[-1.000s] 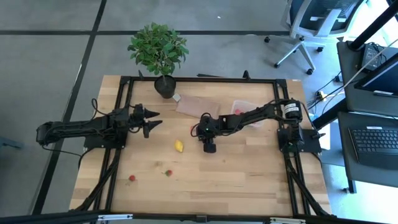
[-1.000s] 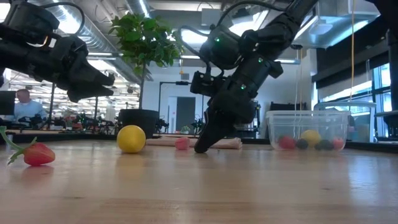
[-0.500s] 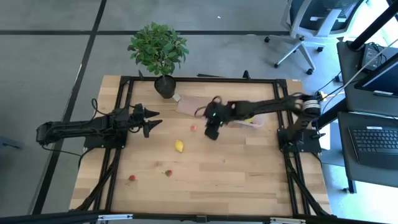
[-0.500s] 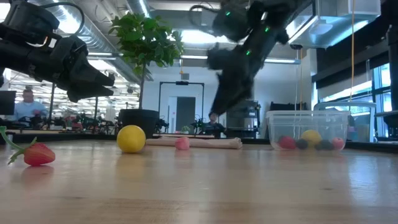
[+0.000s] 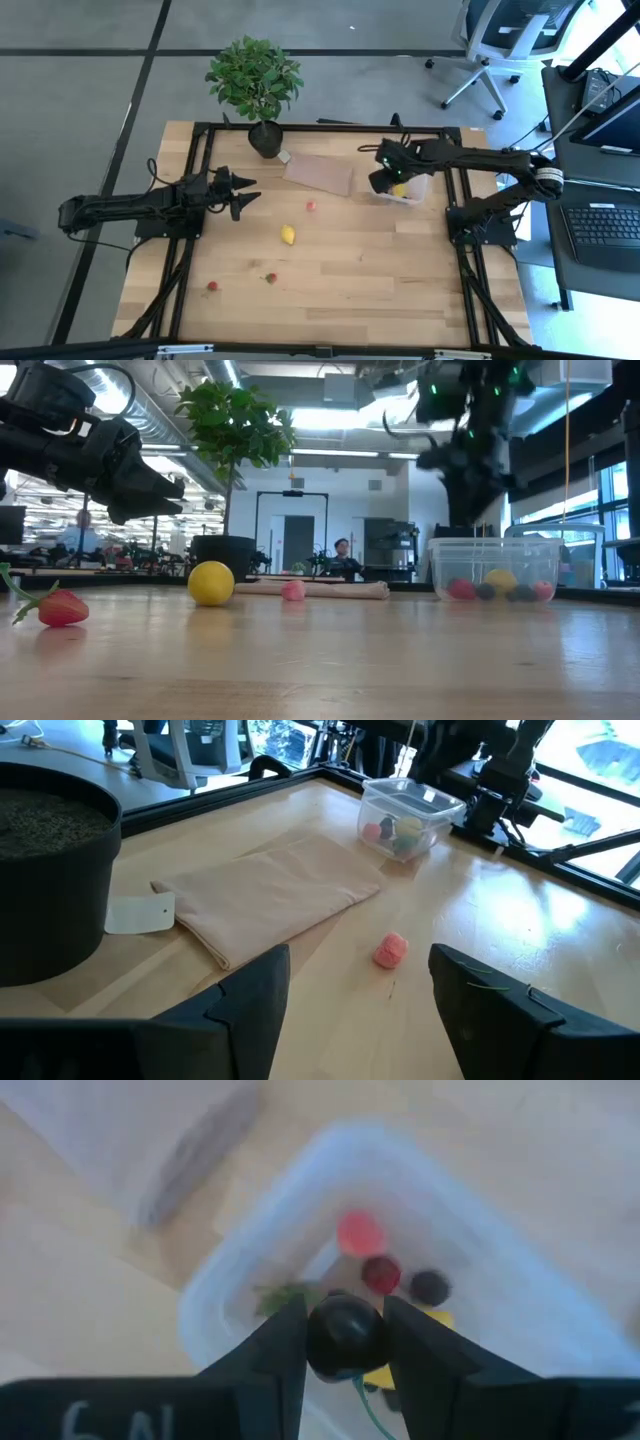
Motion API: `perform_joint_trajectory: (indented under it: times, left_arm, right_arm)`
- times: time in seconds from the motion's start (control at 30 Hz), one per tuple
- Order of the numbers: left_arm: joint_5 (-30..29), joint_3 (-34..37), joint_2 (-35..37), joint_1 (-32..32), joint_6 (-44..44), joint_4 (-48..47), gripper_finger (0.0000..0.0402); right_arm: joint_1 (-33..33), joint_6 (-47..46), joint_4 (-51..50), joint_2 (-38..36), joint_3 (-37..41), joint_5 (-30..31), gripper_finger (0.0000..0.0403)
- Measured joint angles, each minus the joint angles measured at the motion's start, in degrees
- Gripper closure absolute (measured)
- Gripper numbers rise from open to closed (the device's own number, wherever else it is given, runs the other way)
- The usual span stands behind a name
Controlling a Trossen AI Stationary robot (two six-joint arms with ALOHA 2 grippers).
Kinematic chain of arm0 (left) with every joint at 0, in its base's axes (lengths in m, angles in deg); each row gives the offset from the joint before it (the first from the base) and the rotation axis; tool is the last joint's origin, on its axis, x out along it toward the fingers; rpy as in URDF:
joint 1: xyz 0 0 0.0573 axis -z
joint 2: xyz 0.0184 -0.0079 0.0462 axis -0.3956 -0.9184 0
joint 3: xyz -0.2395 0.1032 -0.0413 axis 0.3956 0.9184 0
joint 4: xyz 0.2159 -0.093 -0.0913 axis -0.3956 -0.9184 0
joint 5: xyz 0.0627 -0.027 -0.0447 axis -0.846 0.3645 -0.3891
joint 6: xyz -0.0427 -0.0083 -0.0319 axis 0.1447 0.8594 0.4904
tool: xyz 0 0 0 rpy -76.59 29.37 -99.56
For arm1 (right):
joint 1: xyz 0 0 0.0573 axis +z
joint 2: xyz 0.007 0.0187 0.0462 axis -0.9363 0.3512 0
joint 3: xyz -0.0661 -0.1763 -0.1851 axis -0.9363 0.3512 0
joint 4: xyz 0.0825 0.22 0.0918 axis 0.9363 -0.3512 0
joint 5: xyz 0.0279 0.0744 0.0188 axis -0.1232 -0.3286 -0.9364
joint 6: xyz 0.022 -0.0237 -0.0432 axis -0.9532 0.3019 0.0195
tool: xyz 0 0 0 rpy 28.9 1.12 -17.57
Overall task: Pick and placing Produce into tupperware
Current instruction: Put the black cherry into the transparent container, then put the pink peach into the transparent container
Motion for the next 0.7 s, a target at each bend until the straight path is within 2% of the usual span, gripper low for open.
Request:
perform_joint_trajectory:
  times: [0.07, 0.23, 0.53, 0.7]
  left_arm:
    - [0.0, 0.0, 0.0, 0.0, 0.0, 0.0, 0.0170]
    - [0.0, 0.0, 0.0, 0.0, 0.0, 0.0, 0.0170]
    - [0.0, 0.0, 0.0, 0.0, 0.0, 0.0, 0.0170]
    - [0.0, 0.0, 0.0, 0.0, 0.0, 0.0, 0.0170]
  right_arm:
    - [-0.7, 0.1, 3.4, 0.0, 4.0, -2.6, 0.0284]
    - [-1.2, -0.8, 10.0, 0.0, 10.9, -2.5, 0.0282]
    - [-1.1, 0.4, 9.7, 0.0, 11.7, -3.7, 0.0246]
    - [-1.2, 3.3, 9.8, 0.0, 11.7, -3.8, 0.0209]
